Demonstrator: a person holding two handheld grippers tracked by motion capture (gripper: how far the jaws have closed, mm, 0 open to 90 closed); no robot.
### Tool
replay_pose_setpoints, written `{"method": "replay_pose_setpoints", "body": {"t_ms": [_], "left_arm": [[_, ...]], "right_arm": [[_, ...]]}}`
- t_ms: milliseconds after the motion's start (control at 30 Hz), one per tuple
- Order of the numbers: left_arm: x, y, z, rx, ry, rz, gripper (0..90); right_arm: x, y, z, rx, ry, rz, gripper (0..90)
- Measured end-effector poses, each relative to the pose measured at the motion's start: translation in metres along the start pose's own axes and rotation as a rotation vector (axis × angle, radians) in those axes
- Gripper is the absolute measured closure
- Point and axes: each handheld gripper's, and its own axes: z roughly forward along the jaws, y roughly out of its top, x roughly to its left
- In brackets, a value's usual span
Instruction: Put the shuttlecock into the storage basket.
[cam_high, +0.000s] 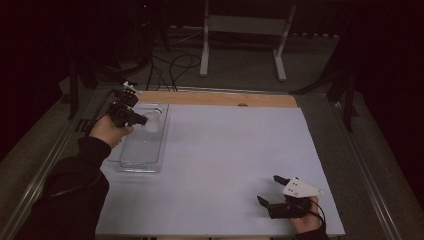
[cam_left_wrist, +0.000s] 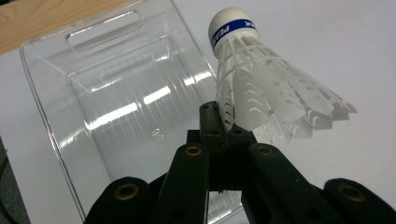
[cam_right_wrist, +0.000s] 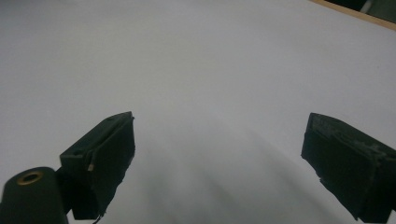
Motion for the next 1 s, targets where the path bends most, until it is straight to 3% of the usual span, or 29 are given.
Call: {"method": "replay_pose_setpoints", "body": {"t_ms": [500, 1000], "left_arm": [[0.008, -0.007, 0.021, 0.01, 0.009, -0.025, 90.0], [0.015, -0.018, 0.045, 0.034, -0.013, -0.038, 90.0]], "right_arm": [[0.0, 0.0, 0.001, 0.004, 0.0, 0.003, 9.7], [0.0, 0.0, 0.001, 0.005, 0.001, 0.006, 9.7]]}}
